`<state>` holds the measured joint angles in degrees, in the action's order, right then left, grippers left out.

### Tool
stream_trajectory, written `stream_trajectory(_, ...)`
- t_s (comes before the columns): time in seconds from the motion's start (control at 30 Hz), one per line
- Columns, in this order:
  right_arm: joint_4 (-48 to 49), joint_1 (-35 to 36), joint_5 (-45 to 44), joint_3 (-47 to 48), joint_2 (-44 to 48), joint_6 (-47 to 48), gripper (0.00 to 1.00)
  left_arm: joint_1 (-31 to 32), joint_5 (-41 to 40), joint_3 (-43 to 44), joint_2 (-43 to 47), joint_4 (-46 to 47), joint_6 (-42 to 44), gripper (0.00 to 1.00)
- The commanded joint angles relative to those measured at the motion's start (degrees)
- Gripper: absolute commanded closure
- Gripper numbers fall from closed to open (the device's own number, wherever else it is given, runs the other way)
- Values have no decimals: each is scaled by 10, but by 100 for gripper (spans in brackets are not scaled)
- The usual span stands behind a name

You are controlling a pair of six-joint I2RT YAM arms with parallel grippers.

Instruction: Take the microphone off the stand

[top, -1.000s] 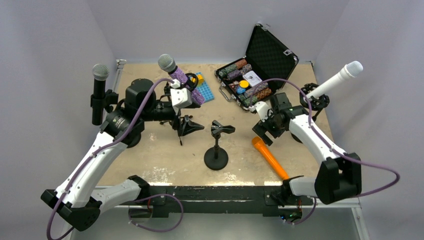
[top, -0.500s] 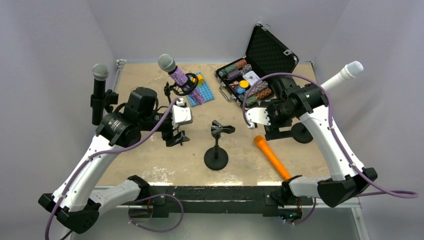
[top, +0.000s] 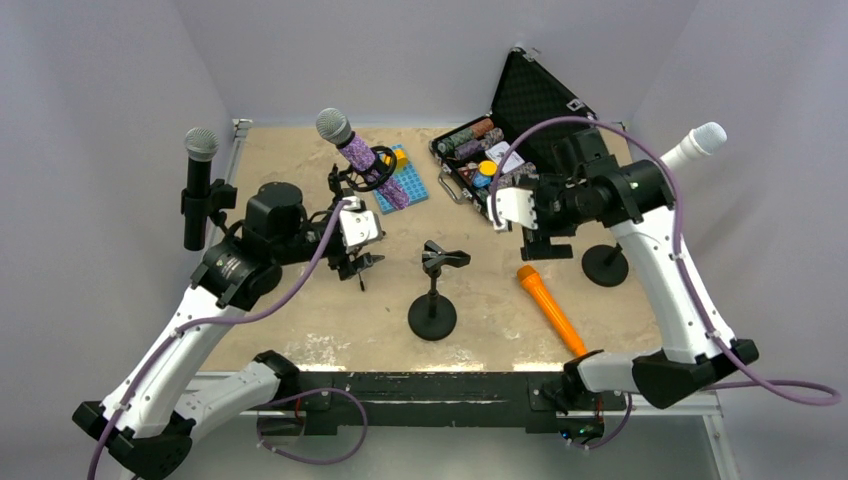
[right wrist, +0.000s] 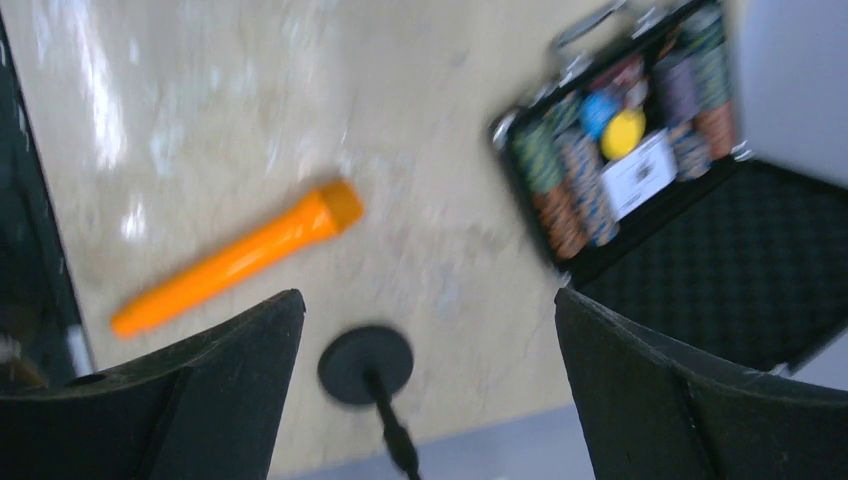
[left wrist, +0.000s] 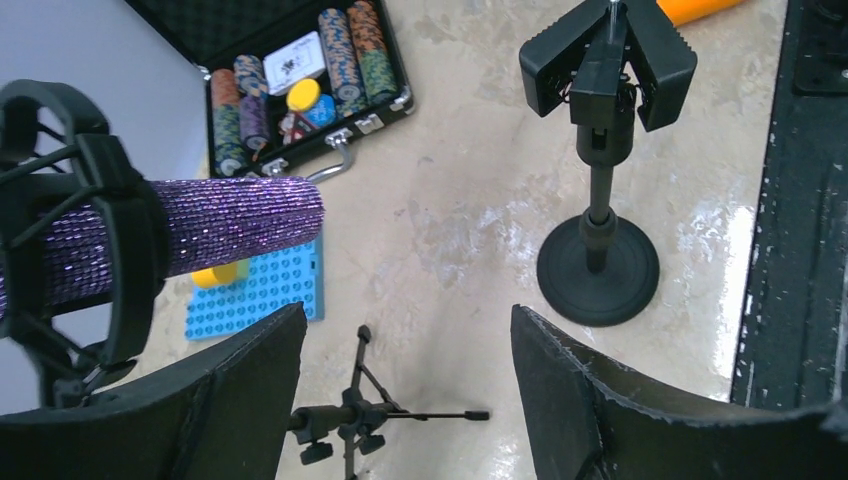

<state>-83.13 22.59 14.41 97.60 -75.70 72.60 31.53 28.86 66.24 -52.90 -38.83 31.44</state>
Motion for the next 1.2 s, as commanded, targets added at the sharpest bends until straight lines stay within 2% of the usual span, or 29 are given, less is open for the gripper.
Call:
stream_trajectory(0.0, 134, -4, 248, 28, 106, -145, 1, 5, -18, -39, 53, 86, -26, 22)
stream_trajectory(0.1, 294, 28, 318, -47, 167, -289, 1, 12, -5, -71, 79, 96, -32, 23)
stream_trajectory(0.17, 330, 68, 321, -68, 163, -348, 1, 14, 11, -80, 83, 98, -41, 23)
stream_trajectory(0.27, 303, 116, 317, -62, 116, -349, 4, 14, 22, -86, 80, 101, -57, 24)
stream_trajectory(0.37, 289, 122, 340, -35, 71, -355, 3, 14, 24, -101, 88, 112, -68, 24)
stream_trajectory(0.53, 285, 148, 323, -14, 20, -380, 7, 14, 24, -114, 93, 136, -89, 24)
stream_trajectory(0.63, 310, 164, 300, -25, 10, -418, 7, 14, 17, -110, 95, 145, -91, 23)
stream_trajectory(0.87, 314, 178, 273, -52, 5, -436, 9, 15, 23, -107, 105, 130, -85, 22)
stream_trajectory(1.03, 329, 192, 228, -91, 9, -459, 16, 15, 22, -106, 108, 125, -58, 21)
stream_trajectory(1.17, 361, 195, 191, -122, 17, -499, 26, 16, 22, -94, 101, 109, -4, 21)
